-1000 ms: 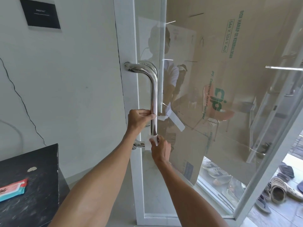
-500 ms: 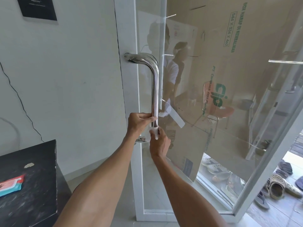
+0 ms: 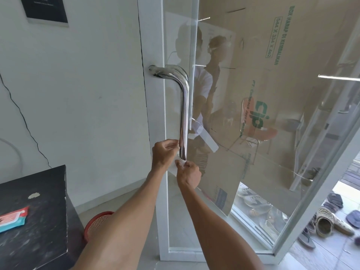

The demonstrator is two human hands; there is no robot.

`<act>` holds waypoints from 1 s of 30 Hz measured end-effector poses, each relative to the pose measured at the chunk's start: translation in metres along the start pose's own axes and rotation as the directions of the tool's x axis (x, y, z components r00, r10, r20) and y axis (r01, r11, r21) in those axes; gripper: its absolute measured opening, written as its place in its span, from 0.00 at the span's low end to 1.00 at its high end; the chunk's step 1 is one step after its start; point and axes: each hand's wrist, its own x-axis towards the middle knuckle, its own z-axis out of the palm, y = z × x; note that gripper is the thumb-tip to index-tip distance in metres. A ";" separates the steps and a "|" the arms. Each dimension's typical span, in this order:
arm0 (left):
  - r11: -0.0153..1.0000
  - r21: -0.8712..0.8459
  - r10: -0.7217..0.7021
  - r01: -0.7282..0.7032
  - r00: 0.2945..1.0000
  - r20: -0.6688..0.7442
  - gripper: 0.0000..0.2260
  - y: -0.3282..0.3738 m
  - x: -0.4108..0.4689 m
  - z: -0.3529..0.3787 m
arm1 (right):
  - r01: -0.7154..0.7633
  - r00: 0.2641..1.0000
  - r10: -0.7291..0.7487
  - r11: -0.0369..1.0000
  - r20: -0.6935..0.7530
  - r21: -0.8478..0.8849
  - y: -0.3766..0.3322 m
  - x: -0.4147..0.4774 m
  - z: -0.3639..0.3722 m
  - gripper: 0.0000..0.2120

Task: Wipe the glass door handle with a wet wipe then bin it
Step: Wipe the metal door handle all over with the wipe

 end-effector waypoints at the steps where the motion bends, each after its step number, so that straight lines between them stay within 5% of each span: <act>1: 1.000 0.007 -0.014 0.014 1.000 -0.016 0.12 -0.004 -0.003 0.001 | 0.002 1.000 -0.002 1.000 0.005 -0.015 -0.001 0.000 -0.001 0.14; 8: 0.992 0.125 -0.016 0.021 0.999 -0.037 0.14 -0.017 -0.018 0.006 | -0.002 1.000 0.002 0.999 0.004 -0.040 0.000 0.001 0.002 0.15; 14: 0.968 0.249 -0.007 0.020 0.999 -0.054 0.04 -0.036 -0.028 0.003 | 0.021 1.000 -0.021 1.000 0.020 0.010 0.000 0.001 -0.002 0.17; 22: 0.972 0.234 0.007 -0.009 1.000 0.007 0.10 -0.048 -0.039 0.012 | 0.047 0.998 -0.046 0.998 0.037 -0.038 -0.007 -0.005 -0.015 0.24; 27: 0.966 0.241 0.091 -0.092 0.996 0.019 0.12 -0.045 -0.045 0.017 | 0.277 0.959 -0.281 0.957 -0.032 -0.091 -0.019 -0.004 -0.018 0.24; 30: 0.973 0.197 0.125 -0.123 0.992 0.003 0.13 -0.046 -0.048 0.019 | 0.376 0.927 -0.376 0.927 -0.001 -0.019 -0.031 -0.004 -0.025 0.12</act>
